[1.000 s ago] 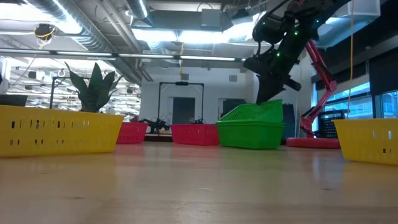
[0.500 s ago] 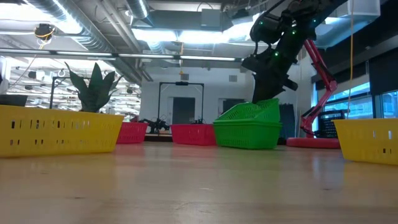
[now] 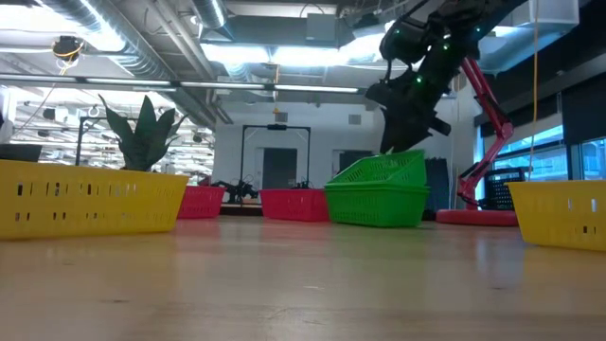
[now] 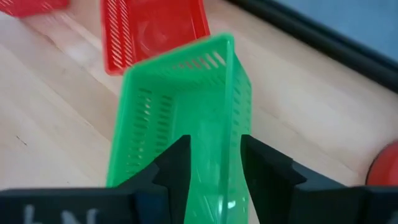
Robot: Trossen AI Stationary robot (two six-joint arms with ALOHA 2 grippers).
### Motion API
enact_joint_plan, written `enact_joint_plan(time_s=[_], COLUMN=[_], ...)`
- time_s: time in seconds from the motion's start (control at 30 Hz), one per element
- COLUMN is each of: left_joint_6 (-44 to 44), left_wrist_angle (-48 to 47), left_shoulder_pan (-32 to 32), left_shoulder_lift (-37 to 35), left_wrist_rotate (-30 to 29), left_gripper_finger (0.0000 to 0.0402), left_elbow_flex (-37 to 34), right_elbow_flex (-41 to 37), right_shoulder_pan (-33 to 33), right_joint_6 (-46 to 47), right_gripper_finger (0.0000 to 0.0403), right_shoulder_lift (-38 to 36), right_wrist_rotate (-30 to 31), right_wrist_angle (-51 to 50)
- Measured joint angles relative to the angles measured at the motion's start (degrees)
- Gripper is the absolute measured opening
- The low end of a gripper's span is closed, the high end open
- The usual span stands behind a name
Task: Stack baskets by color
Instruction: Stack the bottom green bin on the top green bin
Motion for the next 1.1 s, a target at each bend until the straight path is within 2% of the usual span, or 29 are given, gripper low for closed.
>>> enact_joint_plan(time_s=[0.3,0.43,0.57,1.1], left_joint_6=[0.0,0.0,0.0,0.5], left_wrist_angle=[0.0,0.0,0.0,0.0], left_shoulder_pan=[0.0,0.0,0.0,0.0], left_shoulder_lift=[0.0,0.0,0.0,0.0], left_wrist_rotate=[0.0,0.0,0.0,0.0], left_gripper_finger=[0.0000,0.0000,0.0000,0.0000], left_elbow_flex=[0.0,0.0,0.0,0.0], right_elbow_flex=[3.9,3.0,1.4,-5.3], right_shoulder_pan=[0.0,0.0,0.0,0.1], right_joint_6=[-2.8,-4.2,-4.2,-0.8], right_gripper_finger=[0.0138,0.0138,0.0138,0.0138], right_shoulder_lift=[-0.1,-0.1,-0.1,0.0], right_wrist_rotate=[0.1,4.6,5.4,-0.5], right_wrist_angle=[0.2,0.2,0.6,5.5])
